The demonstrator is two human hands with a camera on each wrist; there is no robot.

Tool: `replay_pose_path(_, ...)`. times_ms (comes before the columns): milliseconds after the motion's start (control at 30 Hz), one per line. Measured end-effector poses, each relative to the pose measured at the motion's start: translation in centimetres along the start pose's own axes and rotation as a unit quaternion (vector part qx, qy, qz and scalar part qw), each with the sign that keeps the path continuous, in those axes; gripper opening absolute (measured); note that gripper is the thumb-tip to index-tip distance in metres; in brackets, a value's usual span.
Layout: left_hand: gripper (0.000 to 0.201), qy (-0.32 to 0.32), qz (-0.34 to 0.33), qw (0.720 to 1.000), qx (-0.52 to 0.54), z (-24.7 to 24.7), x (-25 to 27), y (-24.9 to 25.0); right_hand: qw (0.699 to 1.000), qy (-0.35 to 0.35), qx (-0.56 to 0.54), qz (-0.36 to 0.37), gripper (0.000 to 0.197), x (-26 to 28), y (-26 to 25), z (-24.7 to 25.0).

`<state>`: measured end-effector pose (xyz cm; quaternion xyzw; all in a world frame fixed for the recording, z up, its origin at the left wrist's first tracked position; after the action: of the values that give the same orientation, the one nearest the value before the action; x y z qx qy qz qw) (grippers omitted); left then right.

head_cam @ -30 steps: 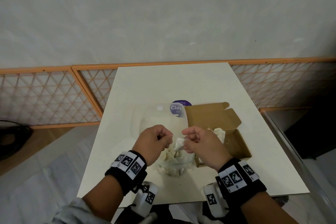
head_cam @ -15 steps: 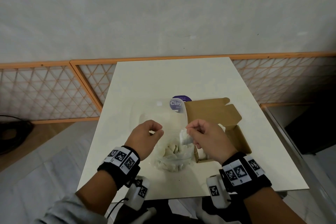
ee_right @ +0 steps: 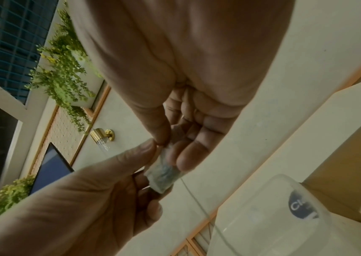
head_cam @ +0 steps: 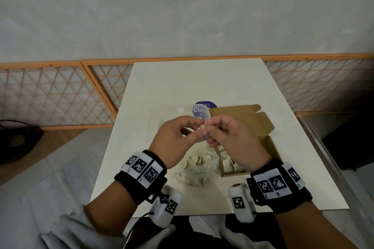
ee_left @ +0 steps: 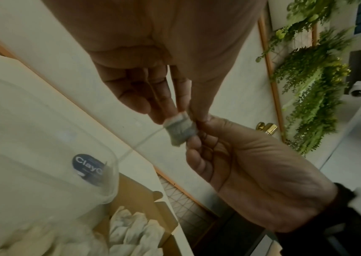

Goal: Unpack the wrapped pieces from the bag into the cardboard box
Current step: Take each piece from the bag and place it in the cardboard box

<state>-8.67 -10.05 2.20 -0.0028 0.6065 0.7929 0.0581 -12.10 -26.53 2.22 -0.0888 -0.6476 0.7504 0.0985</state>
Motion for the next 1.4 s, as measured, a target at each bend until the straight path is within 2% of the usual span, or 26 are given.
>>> replay_pose_path(100, 0.006, 0.032, -0.011, 0.999, 0.017, 0.4, -0.5, 0.4, 0.999, -0.007, -0.035, 0.013, 0.007, -0.3, -0.6, -0.3)
replay_pose_path(200, 0.004, 0.050, -0.018, 0.999, 0.010, 1.2, -0.6, 0.3, 0.999, -0.001, -0.054, -0.009, 0.010, -0.6, 0.3, -0.4)
replay_pose_path(233, 0.005, 0.056, -0.023, 0.998, 0.004, 1.6, -0.6, 0.2, 0.999, 0.005, -0.036, -0.014, 0.010, -0.7, 1.0, -0.3)
replay_pose_path(300, 0.006, 0.067, -0.027, 0.997, -0.008, 2.5, -0.4, 0.0, 0.997, 0.005, 0.080, 0.005, 0.008, -0.8, 2.7, -0.3)
replay_pose_path(367, 0.007, 0.078, -0.021, 0.997, -0.018, 3.2, -0.4, -0.5, 0.966, -0.048, 0.253, 0.025, 0.016, -0.4, 5.0, -1.2)
replay_pose_path(467, 0.009, 0.080, -0.011, 0.996, -0.046, 4.0, -0.3, -1.4, 0.868, -0.147, 0.472, 0.036, 0.036, 0.9, 8.4, -3.0)
replay_pose_path(533, 0.009, 0.080, -0.005, 0.995, -0.060, 4.4, -0.2, -2.0, 0.831, -0.172, 0.526, 0.048, 0.038, 1.3, 9.6, -4.0)
replay_pose_path(600, 0.009, 0.083, -0.001, 0.995, -0.062, 4.6, -0.1, -2.2, 0.821, -0.182, 0.537, 0.062, 0.032, 1.3, 10.4, -4.7)
replay_pose_path(700, 0.009, 0.082, 0.002, 0.995, -0.053, 4.7, 0.0, -2.2, 0.837, -0.175, 0.513, 0.074, 0.021, 1.2, 11.0, -5.1)
replay_pose_path(867, 0.009, 0.077, 0.006, 0.996, -0.051, 4.7, 0.0, -2.3, 0.881, -0.160, 0.442, 0.048, 0.043, 0.4, 11.1, -4.2)
replay_pose_path(967, 0.009, 0.075, 0.006, 0.996, -0.057, 4.7, 0.1, -2.4, 0.905, -0.139, 0.399, 0.036, 0.026, 0.1, 9.7, -3.1)
replay_pose_path(1100, 0.009, 0.067, 0.012, 0.996, -0.060, 5.0, 0.1, -2.8, 0.935, -0.086, 0.341, 0.046, 0.023, -0.5, 5.9, -1.4)
replay_pose_path(1400, 0.010, 0.038, 0.017, 0.994, -0.096, 5.1, 0.5, -3.2, 0.937, -0.060, 0.322, 0.119, 0.023, -1.7, 0.3, 0.3)
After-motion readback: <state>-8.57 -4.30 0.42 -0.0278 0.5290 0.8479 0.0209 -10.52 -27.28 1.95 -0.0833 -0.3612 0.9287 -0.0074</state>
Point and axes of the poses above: each hand's wrist, its own x-axis away from the middle knuckle, its own z-axis out of the back of the hand, y = z × x, the point moved 7 cm from there along -x, towards the middle knuckle, and after that the axes turned 15 degrees about y, right-handed, at the moved point
